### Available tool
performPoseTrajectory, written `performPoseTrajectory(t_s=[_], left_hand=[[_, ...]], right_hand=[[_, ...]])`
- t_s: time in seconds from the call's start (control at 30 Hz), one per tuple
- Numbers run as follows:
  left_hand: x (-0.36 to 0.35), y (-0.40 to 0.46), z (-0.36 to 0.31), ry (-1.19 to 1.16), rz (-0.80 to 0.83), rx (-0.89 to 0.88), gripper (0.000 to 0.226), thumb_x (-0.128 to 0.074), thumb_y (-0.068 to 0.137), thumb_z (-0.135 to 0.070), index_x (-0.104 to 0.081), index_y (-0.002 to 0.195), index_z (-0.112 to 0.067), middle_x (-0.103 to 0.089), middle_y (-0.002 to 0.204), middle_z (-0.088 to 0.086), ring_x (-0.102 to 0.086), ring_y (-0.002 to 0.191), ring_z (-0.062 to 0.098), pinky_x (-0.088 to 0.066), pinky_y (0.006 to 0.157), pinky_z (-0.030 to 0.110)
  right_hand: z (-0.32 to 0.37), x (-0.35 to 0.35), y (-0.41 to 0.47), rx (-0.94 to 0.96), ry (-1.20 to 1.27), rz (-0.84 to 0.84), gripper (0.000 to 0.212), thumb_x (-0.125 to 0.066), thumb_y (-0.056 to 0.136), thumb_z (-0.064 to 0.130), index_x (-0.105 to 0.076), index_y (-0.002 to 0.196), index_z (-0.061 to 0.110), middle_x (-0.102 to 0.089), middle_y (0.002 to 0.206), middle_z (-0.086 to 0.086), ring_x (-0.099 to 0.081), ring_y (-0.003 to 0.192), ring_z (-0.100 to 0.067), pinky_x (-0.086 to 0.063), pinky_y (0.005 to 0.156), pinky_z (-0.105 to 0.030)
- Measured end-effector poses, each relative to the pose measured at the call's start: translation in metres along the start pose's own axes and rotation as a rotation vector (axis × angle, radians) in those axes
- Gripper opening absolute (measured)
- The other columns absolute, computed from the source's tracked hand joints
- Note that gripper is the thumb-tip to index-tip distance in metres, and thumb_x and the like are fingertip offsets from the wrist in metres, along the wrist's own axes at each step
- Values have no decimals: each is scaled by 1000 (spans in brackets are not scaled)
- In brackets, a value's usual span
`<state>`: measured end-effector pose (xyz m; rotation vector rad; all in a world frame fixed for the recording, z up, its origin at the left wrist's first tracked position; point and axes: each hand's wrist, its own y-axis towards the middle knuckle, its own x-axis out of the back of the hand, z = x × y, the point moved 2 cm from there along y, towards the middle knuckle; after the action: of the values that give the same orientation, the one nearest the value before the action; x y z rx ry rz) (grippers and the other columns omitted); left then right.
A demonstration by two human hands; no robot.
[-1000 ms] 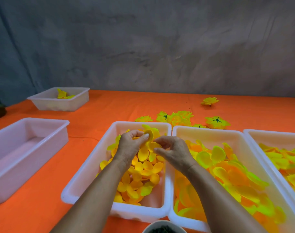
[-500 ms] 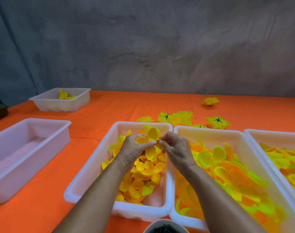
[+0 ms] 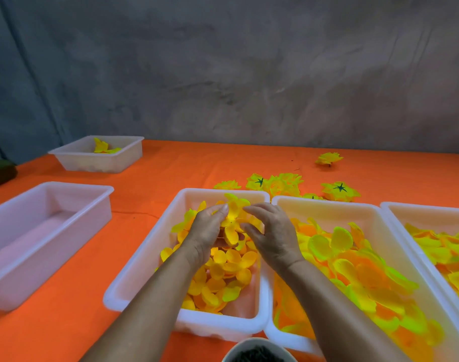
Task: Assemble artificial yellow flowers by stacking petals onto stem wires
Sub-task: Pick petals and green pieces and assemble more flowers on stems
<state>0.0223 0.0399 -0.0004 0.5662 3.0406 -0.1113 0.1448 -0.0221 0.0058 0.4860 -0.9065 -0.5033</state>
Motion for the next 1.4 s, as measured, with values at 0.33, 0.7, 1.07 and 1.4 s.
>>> performPoseTrajectory(t_s=[0.33, 0.7, 1.07, 1.4], left_hand=[[0, -28, -8, -288, -59, 17, 27, -44, 99, -30, -61, 90, -12, -48, 78, 12, -47, 65, 21, -45, 58, 31], [3, -53, 3, -319, 83, 0, 7, -54, 93, -11, -55, 99, -15, -62, 64, -5, -58, 53, 6, -54, 55, 25], [4, -51, 2, -216, -100, -66, 17, -45, 92, 0, -55, 104, -6, -61, 73, 11, -59, 56, 18, -55, 56, 29], [0, -60, -1, 1, 10, -221, 17, -69, 75, -31, -61, 74, -15, -52, 57, -5, -41, 48, 6, -33, 45, 16]], right_hand=[[38, 4, -19, 138, -44, 237, 14, -61, 87, 10, -72, 95, 5, -62, 103, -9, -57, 99, -27, -42, 81, -35], [41, 4, -35, -212, 380, 91, 12, -80, 69, 1, -70, 72, -5, -53, 63, 2, -47, 58, -7, -35, 57, -15], [34, 6, -33, -246, 362, 33, 12, -67, 86, 13, -72, 84, 2, -63, 93, -13, -60, 81, -20, -45, 70, -20], [31, 9, -33, -350, 604, -121, 10, -69, 82, 5, -69, 80, 14, -64, 67, -2, -56, 60, -11, -45, 58, -18]])
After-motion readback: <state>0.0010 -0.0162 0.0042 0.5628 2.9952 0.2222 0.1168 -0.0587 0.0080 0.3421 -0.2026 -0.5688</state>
